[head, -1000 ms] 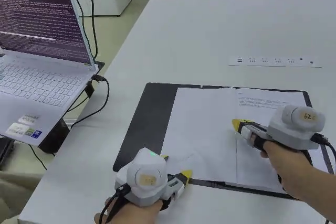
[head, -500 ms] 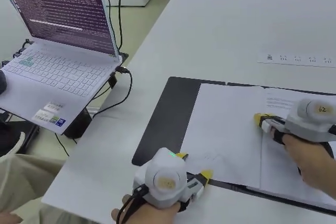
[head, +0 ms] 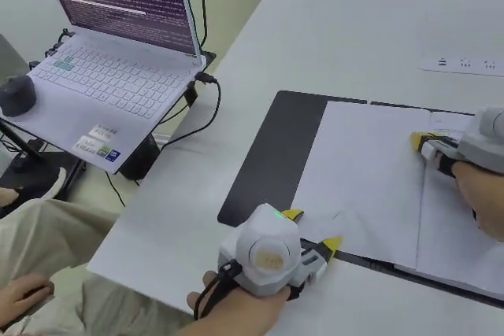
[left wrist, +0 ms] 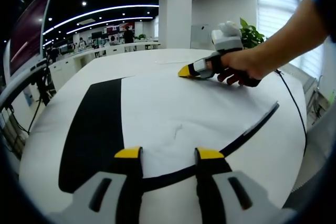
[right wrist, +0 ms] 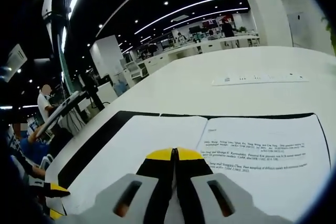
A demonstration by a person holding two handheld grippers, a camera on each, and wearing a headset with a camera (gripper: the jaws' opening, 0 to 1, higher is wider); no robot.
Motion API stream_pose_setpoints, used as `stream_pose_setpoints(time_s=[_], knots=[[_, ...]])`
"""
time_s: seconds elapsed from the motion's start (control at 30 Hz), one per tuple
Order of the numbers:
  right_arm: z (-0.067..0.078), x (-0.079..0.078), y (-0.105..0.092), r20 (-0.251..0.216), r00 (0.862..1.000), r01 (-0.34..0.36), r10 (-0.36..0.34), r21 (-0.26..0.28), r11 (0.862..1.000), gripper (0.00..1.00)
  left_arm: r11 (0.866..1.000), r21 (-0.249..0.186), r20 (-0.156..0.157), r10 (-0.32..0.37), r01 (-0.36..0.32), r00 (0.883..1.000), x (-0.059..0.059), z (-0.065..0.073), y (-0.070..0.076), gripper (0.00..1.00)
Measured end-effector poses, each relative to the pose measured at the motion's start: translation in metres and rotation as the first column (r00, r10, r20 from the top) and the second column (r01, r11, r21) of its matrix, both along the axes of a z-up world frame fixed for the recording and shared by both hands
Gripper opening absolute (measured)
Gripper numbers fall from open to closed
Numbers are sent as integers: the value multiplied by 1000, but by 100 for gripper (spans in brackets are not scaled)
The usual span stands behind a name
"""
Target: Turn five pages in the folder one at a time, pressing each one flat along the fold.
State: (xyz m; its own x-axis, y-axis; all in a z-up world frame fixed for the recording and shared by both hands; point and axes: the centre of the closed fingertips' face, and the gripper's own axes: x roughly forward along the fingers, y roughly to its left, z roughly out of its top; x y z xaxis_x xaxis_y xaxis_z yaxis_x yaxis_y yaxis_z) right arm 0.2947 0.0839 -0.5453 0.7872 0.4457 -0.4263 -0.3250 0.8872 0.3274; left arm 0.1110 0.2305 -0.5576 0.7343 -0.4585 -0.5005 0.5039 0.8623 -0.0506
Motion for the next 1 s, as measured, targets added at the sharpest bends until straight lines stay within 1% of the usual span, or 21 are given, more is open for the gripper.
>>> stream_pose_setpoints(time_s=[0.13, 0.33, 0.4, 0.43, 0.47, 0.53, 0.6, 0.73, 0.77, 0.8, 0.83, 0.87, 1.0], knots=[[-4, 16, -2, 3, 1000, 4, -4, -2, 1000, 0, 1000, -4, 5, 1, -1, 1000, 0, 1, 0, 39], [-6, 36, -4, 16, 1000, 15, -15, -11, 1000, 0, 1000, -8, 9, 3, -3, 1000, -1, 0, 0, 39], [-7, 43, -5, 18, 999, 29, -29, -1, 1000, 0, 1000, -10, 10, 4, -4, 1000, -1, 0, 0, 39], [-7, 46, -6, 12, 999, 41, -41, 18, 999, 0, 1000, -11, 10, 5, -5, 1000, -1, 0, 0, 39], [-7, 48, -7, 10, 999, 48, -49, 25, 999, 0, 1000, -11, 11, 6, -6, 1000, -1, 0, 0, 39], [-5, 48, -5, 14, 999, 45, -46, 16, 999, 0, 1000, -11, 11, 6, -6, 1000, -1, 0, 0, 39], [-6, 52, -6, 14, 999, 49, -49, 16, 999, 0, 1000, -11, 11, 7, -7, 1000, -1, 0, 0, 39], [-5, 57, -8, -7, 997, 77, -76, 48, 996, 0, 1000, -11, 10, 7, -7, 1000, -1, 0, 0, 39], [-6, 59, -10, -31, 995, 95, -93, 73, 993, 0, 1000, -10, 10, 7, -7, 1000, -1, 0, 0, 39], [-6, 60, -11, -39, 995, 97, -94, 80, 992, 0, 1000, -10, 10, 7, -7, 1000, -1, 0, 0, 39], [-5, 60, -12, -35, 995, 92, -89, 83, 992, 0, 1000, -9, 10, 7, -7, 1000, -1, 0, 0, 39], [-6, 59, -13, -44, 995, 96, -93, 90, 991, 0, 1000, -10, 9, 8, -8, 1000, -1, 0, 0, 39], [-5, 49, -14, -45, 996, 75, -71, 90, 993, 0, 1000, -9, 8, 11, -11, 1000, -1, 0, 0, 39]])
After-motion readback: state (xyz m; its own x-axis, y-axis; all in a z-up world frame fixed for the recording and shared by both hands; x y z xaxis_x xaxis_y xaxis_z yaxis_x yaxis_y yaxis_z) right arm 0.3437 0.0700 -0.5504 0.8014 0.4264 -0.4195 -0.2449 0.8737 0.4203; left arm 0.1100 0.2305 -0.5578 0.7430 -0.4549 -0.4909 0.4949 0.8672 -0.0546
